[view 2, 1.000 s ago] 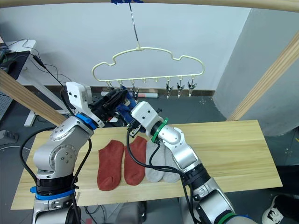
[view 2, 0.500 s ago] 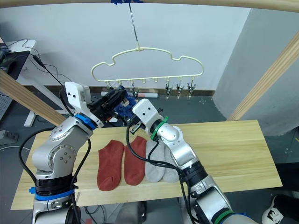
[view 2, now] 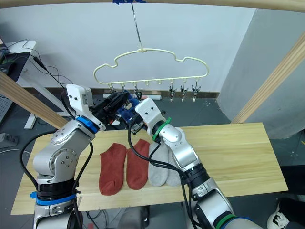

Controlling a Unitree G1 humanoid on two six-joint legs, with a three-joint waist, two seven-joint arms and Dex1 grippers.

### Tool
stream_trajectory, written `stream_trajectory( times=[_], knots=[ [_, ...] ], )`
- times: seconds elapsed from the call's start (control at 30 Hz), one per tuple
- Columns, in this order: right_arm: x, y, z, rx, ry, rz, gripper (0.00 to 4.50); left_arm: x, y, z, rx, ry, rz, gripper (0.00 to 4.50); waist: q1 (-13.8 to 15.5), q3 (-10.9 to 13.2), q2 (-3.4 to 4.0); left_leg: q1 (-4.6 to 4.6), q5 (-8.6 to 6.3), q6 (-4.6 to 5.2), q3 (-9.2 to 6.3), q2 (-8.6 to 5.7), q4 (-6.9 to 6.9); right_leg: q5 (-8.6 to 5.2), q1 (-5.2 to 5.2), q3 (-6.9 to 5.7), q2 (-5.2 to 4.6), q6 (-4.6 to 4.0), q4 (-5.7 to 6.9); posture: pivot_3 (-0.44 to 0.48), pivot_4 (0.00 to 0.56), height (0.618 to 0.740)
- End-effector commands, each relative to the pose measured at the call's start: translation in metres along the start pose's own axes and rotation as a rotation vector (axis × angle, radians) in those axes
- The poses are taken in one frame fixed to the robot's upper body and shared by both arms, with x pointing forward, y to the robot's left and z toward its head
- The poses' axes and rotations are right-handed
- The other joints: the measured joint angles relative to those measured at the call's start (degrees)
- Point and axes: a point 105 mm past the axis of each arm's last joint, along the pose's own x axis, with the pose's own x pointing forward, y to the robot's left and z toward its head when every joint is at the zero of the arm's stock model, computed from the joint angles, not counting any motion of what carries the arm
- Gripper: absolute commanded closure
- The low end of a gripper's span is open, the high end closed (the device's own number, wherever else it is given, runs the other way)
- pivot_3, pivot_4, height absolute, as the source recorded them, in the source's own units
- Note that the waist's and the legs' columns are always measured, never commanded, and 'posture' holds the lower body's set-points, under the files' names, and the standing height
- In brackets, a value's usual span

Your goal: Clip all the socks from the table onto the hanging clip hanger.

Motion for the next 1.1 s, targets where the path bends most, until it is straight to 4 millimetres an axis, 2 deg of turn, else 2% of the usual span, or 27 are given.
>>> stream_trajectory(
  times=[0.03, 0.37, 0.43, 0.7, 1.1],
  knots=[
    [0.003, 0.006, 0.021, 0.02, -0.075, 0.012, 4.5, -0.003, -0.008, 0.008, 0.018, -0.033, -0.021, 3.99, 0.0, 0.0, 0.0, 0.0, 0.0, 0.0, 0.0, 0.0, 0.0, 0.0, 0.0, 0.0, 0.0, 0.0, 0.0, -0.182, 0.294, 0.74],
    [0.007, 0.007, 0.037, 0.097, -0.118, 0.009, 4.5, -0.005, -0.006, 0.003, -0.001, -0.026, -0.003, 3.99, 0.0, 0.0, 0.0, 0.0, 0.0, 0.0, 0.0, 0.0, 0.0, 0.0, 0.0, 0.0, 0.0, 0.0, 0.0, -0.181, 0.294, 0.74],
    [0.007, 0.008, 0.039, 0.109, -0.122, 0.018, 4.5, -0.005, -0.006, 0.002, -0.006, -0.022, -0.001, 3.28, 0.0, 0.0, 0.0, 0.0, 0.0, 0.0, 0.0, 0.0, -0.01, 0.0, 0.0, 0.0, 0.0, 0.0, -0.01, -0.181, 0.294, 0.74],
    [0.007, 0.017, 0.043, 0.125, -0.13, 0.057, 4.5, -0.012, -0.005, -0.002, -0.004, 0.005, -0.023, 1.01, 0.0, 0.0, 0.0, -0.01, 0.0, 0.0, 0.0, 0.0, -0.01, 0.0, -0.01, 0.0, 0.0, 0.0, -0.02, -0.177, 0.289, 0.74],
    [0.004, 0.017, 0.037, 0.099, -0.11, 0.076, 4.5, -0.025, -0.002, -0.007, 0.057, 0.054, -0.047, 1.01, 0.0, 0.0, 0.0, -0.02, 0.0, 0.0, 0.0, 0.01, -0.03, -0.01, -0.04, 0.0, 0.0, 0.0, -0.04, -0.162, 0.284, 0.74]
  ],
)
